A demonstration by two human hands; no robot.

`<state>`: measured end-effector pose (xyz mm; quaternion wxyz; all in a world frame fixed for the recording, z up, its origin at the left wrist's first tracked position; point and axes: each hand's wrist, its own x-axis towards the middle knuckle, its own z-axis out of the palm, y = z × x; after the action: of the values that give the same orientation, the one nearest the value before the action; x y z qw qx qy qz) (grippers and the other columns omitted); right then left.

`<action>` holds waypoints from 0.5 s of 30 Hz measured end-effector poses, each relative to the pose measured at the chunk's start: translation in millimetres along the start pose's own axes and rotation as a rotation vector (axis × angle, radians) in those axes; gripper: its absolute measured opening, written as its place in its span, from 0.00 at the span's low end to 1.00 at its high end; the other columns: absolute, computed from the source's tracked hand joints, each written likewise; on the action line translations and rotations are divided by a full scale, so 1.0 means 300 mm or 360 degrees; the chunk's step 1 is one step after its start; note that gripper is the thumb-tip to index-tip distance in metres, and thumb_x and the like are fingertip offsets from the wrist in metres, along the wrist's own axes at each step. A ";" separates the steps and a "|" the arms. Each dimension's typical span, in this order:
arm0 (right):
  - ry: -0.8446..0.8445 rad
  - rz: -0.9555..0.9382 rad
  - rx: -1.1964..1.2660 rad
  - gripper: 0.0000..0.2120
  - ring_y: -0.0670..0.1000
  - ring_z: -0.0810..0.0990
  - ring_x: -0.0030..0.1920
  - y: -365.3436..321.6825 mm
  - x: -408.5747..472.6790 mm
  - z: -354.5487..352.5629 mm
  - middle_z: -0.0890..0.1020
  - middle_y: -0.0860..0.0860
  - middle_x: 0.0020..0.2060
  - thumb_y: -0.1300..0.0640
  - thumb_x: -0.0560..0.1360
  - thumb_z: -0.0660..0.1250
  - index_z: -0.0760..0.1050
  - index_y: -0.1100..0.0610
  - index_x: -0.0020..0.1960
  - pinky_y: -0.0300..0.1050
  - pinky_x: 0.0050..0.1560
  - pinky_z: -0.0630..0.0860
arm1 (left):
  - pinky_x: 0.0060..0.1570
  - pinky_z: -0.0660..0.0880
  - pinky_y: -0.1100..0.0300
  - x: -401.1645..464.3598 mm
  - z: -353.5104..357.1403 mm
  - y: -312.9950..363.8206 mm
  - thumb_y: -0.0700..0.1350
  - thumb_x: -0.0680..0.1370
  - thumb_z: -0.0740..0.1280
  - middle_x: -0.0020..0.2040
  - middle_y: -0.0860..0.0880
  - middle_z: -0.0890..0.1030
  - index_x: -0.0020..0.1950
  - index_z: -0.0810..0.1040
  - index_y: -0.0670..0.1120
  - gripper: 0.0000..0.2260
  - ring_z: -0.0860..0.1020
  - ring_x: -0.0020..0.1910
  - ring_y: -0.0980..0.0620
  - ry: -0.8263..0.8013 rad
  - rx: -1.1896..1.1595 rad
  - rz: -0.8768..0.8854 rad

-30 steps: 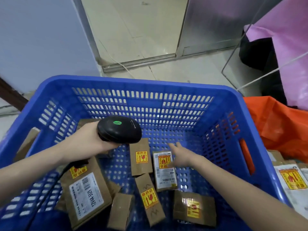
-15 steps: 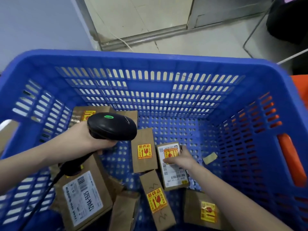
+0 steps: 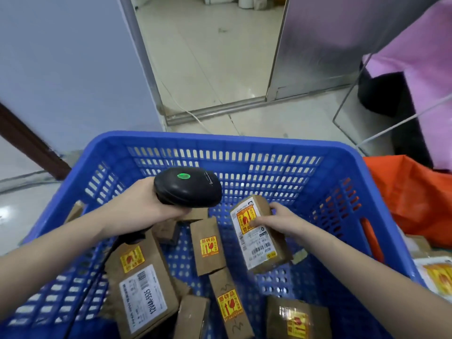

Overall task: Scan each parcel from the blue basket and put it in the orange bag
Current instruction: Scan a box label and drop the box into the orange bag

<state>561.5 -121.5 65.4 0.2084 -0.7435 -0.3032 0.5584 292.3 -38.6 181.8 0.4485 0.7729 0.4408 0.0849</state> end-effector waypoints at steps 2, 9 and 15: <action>-0.0004 -0.0092 0.0058 0.28 0.54 0.84 0.48 -0.073 -0.101 -0.042 0.82 0.55 0.51 0.53 0.70 0.74 0.65 0.52 0.64 0.50 0.49 0.80 | 0.56 0.78 0.51 -0.043 -0.021 0.048 0.51 0.65 0.78 0.48 0.55 0.85 0.52 0.81 0.56 0.16 0.82 0.50 0.57 0.0091 -0.0078 0.0087; 0.0158 -0.0435 0.0294 0.23 0.53 0.85 0.47 -0.203 -0.466 -0.125 0.85 0.52 0.48 0.50 0.70 0.73 0.71 0.50 0.63 0.53 0.55 0.79 | 0.43 0.77 0.68 -0.209 -0.004 0.212 0.47 0.68 0.78 0.42 0.60 0.84 0.46 0.81 0.58 0.11 0.81 0.43 0.62 0.0221 -0.0226 0.0404; 0.0310 -0.0561 0.0540 0.22 0.51 0.86 0.44 -0.195 -0.648 -0.117 0.86 0.51 0.46 0.47 0.71 0.72 0.72 0.51 0.62 0.49 0.46 0.80 | 0.42 0.73 0.73 -0.293 0.046 0.269 0.47 0.66 0.78 0.46 0.63 0.83 0.52 0.79 0.56 0.17 0.80 0.45 0.67 0.0206 -0.0248 0.0510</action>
<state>544.8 -210.9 250.4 0.4523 -0.6840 -0.3086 0.4820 295.9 -130.5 259.0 0.4584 0.7890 0.3322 0.2387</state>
